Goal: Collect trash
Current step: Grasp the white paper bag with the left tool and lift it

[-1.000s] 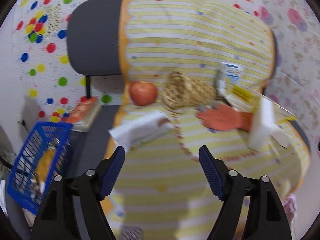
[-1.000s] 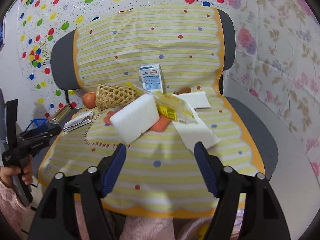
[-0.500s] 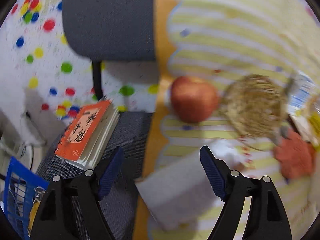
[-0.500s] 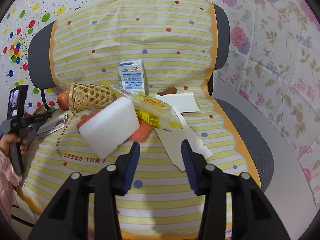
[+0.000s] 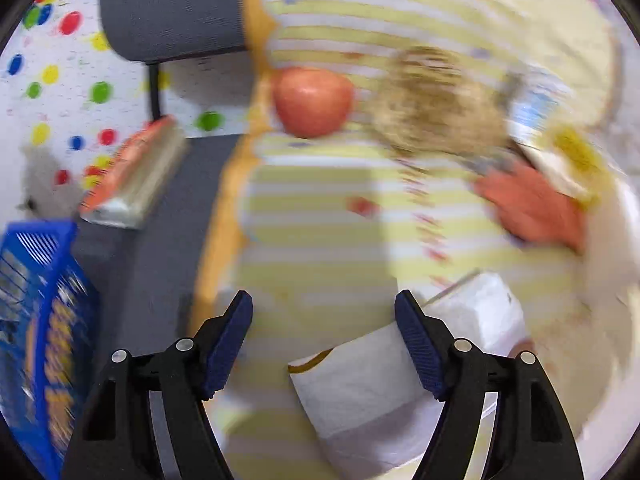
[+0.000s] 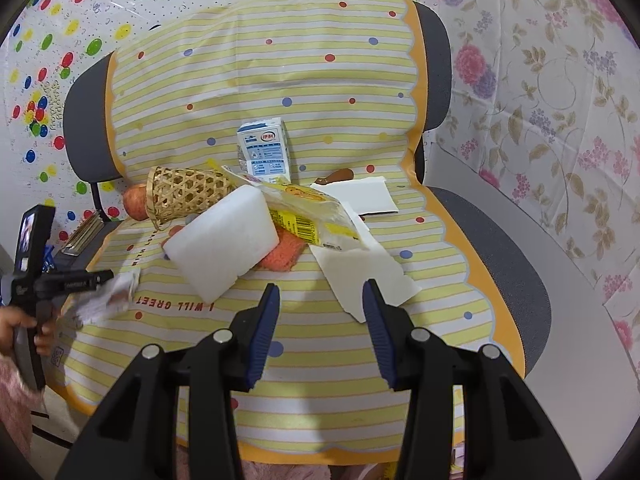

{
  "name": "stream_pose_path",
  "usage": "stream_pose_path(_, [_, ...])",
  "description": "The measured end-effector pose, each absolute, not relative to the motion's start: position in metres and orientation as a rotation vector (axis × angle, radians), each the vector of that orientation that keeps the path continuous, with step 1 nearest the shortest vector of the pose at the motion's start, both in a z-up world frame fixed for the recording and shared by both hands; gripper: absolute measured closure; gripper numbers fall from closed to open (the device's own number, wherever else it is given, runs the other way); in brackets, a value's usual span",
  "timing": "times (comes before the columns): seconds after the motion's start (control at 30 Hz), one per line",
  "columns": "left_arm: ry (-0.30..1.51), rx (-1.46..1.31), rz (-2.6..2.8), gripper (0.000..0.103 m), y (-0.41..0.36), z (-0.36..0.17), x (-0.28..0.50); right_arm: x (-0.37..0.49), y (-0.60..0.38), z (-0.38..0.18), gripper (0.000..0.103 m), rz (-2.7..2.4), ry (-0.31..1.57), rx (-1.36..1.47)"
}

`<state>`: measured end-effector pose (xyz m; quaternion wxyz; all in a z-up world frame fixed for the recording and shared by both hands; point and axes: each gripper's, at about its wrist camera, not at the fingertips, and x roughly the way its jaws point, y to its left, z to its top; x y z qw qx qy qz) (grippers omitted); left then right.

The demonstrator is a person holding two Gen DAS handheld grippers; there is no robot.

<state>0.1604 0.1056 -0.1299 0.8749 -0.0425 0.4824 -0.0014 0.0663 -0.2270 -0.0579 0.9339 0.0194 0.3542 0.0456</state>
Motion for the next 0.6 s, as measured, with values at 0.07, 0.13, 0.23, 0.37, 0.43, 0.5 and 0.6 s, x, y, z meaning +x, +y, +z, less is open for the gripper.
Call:
stream_pose_path(0.07, [0.962,-0.091,-0.092,0.029,0.097,-0.120,0.140,0.063,-0.229,-0.056,0.060,0.100,0.719,0.047])
stream_pose_path(0.13, [0.904,-0.057,-0.163,0.028,0.094,-0.110,0.126,0.057,-0.232,-0.053,0.056,0.107,0.711,0.052])
stream_pose_path(0.23, [0.851,0.072,-0.271,0.025,0.085,-0.101,0.105,0.050,-0.237,-0.050,0.053,0.113,0.701,0.060])
stream_pose_path(0.37, [0.872,0.207,-0.335,0.024,0.070,-0.108,0.079,0.043,-0.244,-0.052,0.051,0.104,0.707,0.075])
stream_pose_path(0.43, [0.874,0.274,-0.322,0.024,0.063,-0.115,0.074,0.042,-0.247,-0.054,0.051,0.098,0.717,0.086])
stream_pose_path(0.5, [0.875,0.321,-0.322,0.025,0.052,-0.121,0.073,0.044,-0.249,-0.057,0.051,0.092,0.728,0.098])
stream_pose_path(0.6, [0.855,0.310,-0.308,0.025,0.041,-0.120,0.088,0.044,-0.249,-0.056,0.051,0.094,0.727,0.105])
